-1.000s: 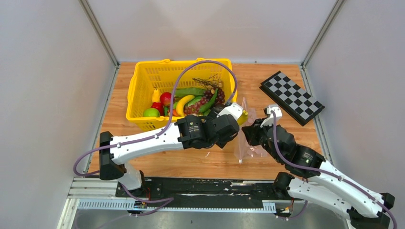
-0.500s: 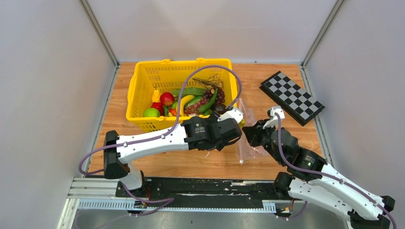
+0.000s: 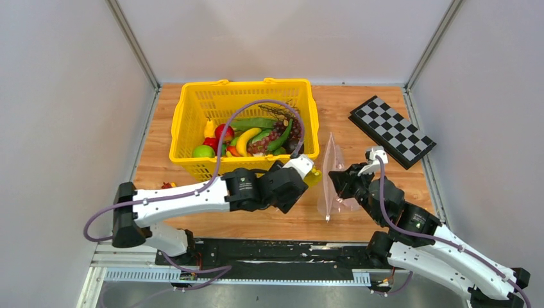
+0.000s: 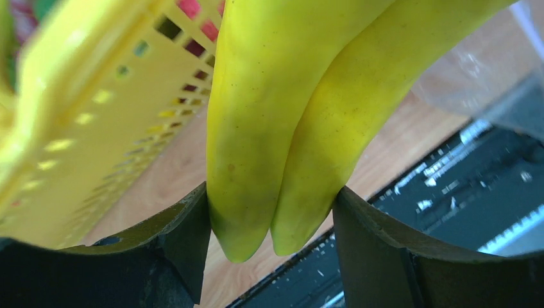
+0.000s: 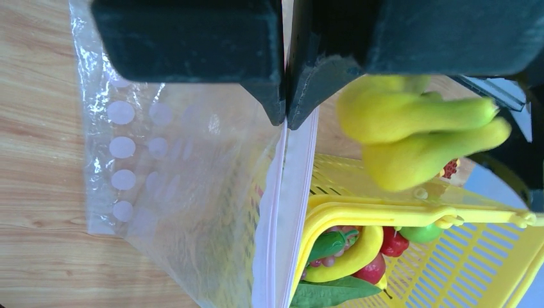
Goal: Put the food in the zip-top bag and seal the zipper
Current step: Place the fake fruit in the zipper food storage bag.
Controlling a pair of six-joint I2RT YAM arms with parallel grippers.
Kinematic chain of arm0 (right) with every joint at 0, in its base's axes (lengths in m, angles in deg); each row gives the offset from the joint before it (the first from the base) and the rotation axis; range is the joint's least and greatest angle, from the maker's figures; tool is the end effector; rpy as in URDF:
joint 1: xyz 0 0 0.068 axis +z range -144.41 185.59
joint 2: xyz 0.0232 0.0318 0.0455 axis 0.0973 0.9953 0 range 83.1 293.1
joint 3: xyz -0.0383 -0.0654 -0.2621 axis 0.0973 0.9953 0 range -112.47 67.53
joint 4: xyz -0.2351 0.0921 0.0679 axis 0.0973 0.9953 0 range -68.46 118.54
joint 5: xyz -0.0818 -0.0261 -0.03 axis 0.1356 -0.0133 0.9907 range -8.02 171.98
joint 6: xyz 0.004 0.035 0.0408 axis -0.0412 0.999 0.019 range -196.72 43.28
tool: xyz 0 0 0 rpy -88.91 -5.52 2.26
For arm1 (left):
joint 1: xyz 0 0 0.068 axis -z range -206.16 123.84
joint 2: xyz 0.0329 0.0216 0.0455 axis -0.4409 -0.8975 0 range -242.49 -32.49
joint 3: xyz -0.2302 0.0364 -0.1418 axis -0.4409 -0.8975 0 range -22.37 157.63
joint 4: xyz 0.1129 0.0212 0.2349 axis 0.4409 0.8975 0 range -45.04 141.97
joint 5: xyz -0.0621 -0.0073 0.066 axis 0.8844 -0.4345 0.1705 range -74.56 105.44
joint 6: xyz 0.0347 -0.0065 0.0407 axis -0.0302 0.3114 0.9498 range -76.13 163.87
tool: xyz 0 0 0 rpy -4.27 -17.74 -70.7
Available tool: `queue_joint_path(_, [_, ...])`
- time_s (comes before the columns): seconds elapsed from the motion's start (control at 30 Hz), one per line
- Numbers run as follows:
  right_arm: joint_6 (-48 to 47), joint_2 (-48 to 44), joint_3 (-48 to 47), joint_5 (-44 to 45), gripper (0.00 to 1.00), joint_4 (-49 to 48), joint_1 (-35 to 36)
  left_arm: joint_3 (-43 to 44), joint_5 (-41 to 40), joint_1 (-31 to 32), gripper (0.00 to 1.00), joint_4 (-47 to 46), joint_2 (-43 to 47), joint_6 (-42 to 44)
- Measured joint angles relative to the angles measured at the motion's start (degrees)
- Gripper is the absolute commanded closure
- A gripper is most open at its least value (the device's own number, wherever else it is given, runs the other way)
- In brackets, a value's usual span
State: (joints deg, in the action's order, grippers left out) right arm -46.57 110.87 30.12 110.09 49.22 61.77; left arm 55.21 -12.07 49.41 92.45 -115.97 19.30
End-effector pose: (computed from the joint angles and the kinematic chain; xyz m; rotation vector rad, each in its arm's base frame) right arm 0.0797 0.0888 0.3040 -0.0895 1.8862 0.5837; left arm 0.0913 -0.2893 0.3255 0.8462 2.2191 -0.2286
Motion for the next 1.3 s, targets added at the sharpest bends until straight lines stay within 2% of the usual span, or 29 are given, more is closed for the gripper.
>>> queue_joint_path(0.1, [0.61,-0.07,0.11,0.83,0.96,0.5,0.0,-6.8,4.04,0.07,0.98,-3.61,5.88,-0.35])
queue_joint_path(0.23, [1.36,-0.13,0.2,1.27,0.96,0.98,0.0,-10.54,4.46,-0.04,0.98,-6.6,12.57,-0.81])
queue_joint_path(0.33, [1.64,-0.11,0.22,1.18,0.96,0.98,0.0,-10.45,4.87,-2.78,0.97,-7.76,19.06,-0.5])
queue_joint_path(0.53, [1.75,0.61,0.22,0.74,0.96,0.98,0.0,-4.68,3.8,-19.87,1.0,-10.21,22.05,0.87])
queue_joint_path(0.6, [1.75,0.76,0.22,0.59,0.96,0.98,0.0,-5.05,4.87,-24.37,1.0,-11.28,21.77,0.68])
queue_joint_path(0.67, [1.9,0.81,0.22,0.33,0.96,0.98,0.0,-5.11,5.66,-26.29,1.0,-12.22,20.87,0.52])
queue_joint_path(0.77, [2.21,0.79,0.22,0.31,0.95,0.98,0.0,-6.23,10.84,-26.43,1.0,-16.28,20.09,0.55])
queue_joint_path(0.87, [2.34,0.74,0.22,0.28,0.95,0.85,0.0,-10.97,18.58,-26.43,1.0,-23.15,21.18,0.35])
queue_joint_path(1.07, [2.45,0.96,0.85,-0.37,0.94,-0.98,0.0,-28.13,34.69,-26.6,1.0,-46.05,26.69,-6.45])
queue_joint_path(1.3, [2.16,3.52,1.22,-3.37,0.95,-3.85,0.0,-28.92,47.6,-17.86,0.97,-61.61,22.53,-6.1])
